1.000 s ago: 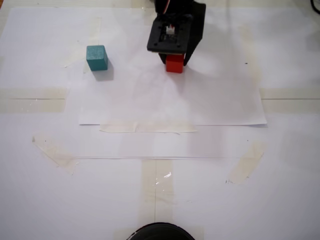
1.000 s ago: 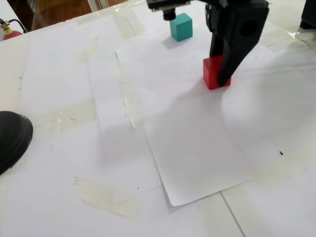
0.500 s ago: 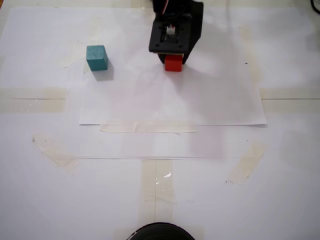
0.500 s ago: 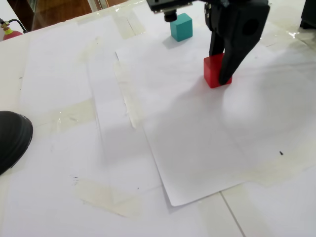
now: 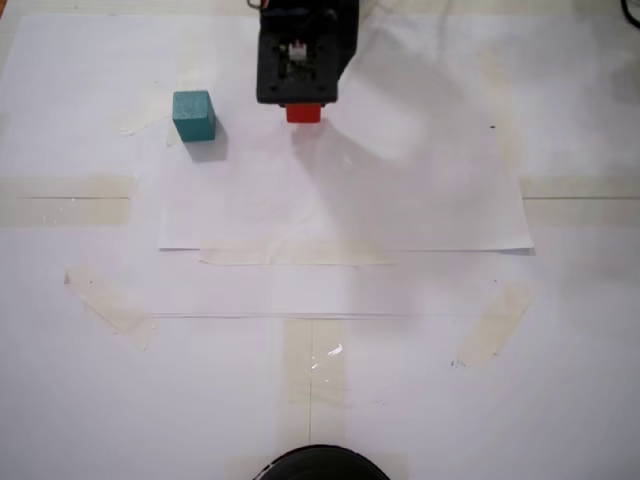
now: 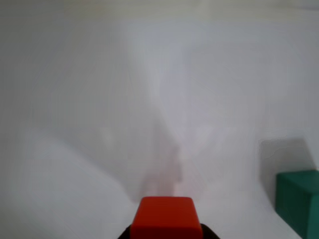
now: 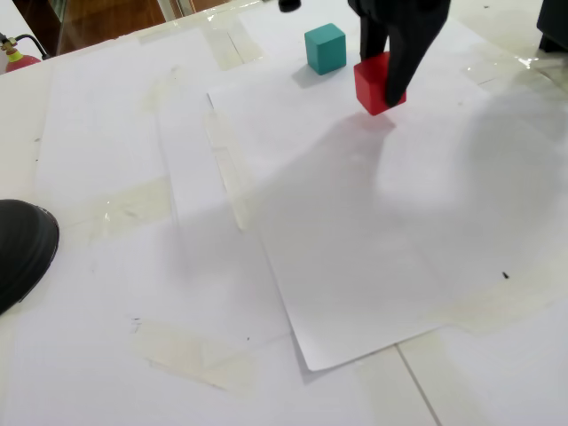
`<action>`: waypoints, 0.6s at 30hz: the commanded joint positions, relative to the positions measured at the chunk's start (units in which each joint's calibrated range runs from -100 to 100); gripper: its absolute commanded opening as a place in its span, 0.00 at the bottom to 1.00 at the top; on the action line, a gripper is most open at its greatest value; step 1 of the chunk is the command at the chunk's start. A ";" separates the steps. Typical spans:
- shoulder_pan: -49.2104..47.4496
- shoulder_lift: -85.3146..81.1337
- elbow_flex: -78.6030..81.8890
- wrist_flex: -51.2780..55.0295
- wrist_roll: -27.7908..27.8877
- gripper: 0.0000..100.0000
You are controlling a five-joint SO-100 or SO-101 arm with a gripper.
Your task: Put the red cube on the top of the blue cube.
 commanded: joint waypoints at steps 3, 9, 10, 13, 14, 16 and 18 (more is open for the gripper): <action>6.12 -1.35 -8.72 3.33 3.66 0.07; 10.21 -0.66 -11.54 3.82 6.20 0.07; 10.74 -0.58 -11.81 3.82 6.59 0.07; 12.56 -0.15 -12.72 3.90 7.67 0.07; 12.86 -0.06 -12.99 3.90 7.86 0.07; 13.54 0.28 -13.62 4.06 8.25 0.07; 14.00 0.54 -14.44 4.14 8.55 0.07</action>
